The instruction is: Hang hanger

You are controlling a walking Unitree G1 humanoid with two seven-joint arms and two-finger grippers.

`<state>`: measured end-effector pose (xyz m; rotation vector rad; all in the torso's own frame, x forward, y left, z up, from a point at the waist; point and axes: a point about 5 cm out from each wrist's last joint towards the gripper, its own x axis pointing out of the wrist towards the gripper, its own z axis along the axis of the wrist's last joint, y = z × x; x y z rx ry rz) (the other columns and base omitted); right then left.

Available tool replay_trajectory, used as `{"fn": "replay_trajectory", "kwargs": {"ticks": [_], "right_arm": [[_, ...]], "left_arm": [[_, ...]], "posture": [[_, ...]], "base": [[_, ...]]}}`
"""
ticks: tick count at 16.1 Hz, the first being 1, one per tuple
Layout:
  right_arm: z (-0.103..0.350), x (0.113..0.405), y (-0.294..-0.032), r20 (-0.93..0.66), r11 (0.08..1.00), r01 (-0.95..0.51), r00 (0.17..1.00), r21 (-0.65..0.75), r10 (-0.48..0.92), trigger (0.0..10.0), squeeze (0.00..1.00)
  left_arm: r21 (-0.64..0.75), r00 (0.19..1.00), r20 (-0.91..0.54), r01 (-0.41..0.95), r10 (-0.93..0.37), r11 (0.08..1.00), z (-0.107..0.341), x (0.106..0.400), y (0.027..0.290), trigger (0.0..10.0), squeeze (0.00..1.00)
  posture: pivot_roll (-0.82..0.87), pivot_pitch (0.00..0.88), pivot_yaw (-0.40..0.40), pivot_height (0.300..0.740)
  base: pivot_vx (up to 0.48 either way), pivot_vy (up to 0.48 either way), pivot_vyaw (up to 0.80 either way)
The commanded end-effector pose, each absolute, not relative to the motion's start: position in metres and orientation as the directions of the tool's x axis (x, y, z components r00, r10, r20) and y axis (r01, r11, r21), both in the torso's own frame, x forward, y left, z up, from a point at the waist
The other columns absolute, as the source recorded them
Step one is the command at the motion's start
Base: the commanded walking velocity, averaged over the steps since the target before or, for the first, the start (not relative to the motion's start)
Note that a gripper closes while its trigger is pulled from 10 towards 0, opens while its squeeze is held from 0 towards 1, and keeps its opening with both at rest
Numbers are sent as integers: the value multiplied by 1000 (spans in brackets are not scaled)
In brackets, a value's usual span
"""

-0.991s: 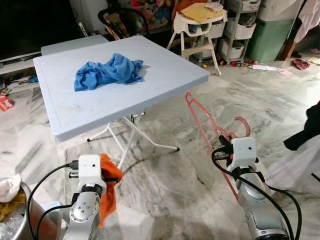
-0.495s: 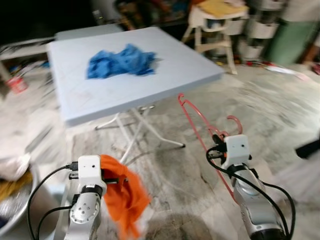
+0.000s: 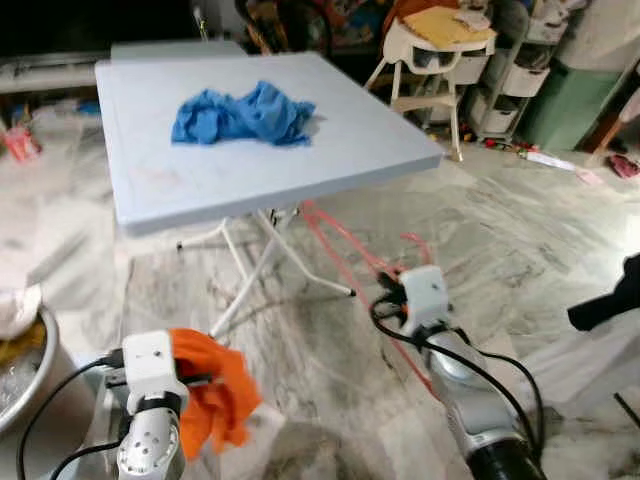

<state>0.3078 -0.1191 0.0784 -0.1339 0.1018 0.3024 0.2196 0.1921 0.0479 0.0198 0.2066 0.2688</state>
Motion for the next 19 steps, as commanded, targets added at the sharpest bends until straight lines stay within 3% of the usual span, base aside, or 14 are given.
{"fn": "replay_trajectory", "kwargs": {"ticks": [1, 7, 12, 17, 19], "right_arm": [[86, 315, -117, -91, 943, -312, 949, -117, 303, 10000, 0], [85, 318, -126, -60, 985, -173, 983, -14, 171, 10000, 0], [66, 301, -150, -76, 997, 38, 997, 69, -32, 10000, 0], [60, 295, -163, -82, 990, 120, 990, 79, -114, 10000, 0], [63, 295, -164, -66, 997, 69, 996, 27, -67, 10000, 0]], "left_arm": [[24, 945, -174, -275, 275, 961, 53, 220, 189, 10000, 0], [93, 962, -167, -201, 214, 975, 61, 238, 201, 10000, 0], [123, 971, -220, -63, 89, 990, 58, 262, 192, 10000, 0], [107, 981, -193, 13, 8, 994, 65, 280, 181, 10000, 0], [89, 985, -167, -20, 34, 996, 65, 281, 182, 10000, 0]], "posture": [[53, 7, -88, 740], [37, 0, -6, 740], [-47, 0, 152, 740], [-67, 0, 189, 740], [-69, 0, 140, 740]], "base": [[0, 0, 0], [0, 0, 0], [0, 0, 0], [0, 0, 0], [0, 0, 0]]}}
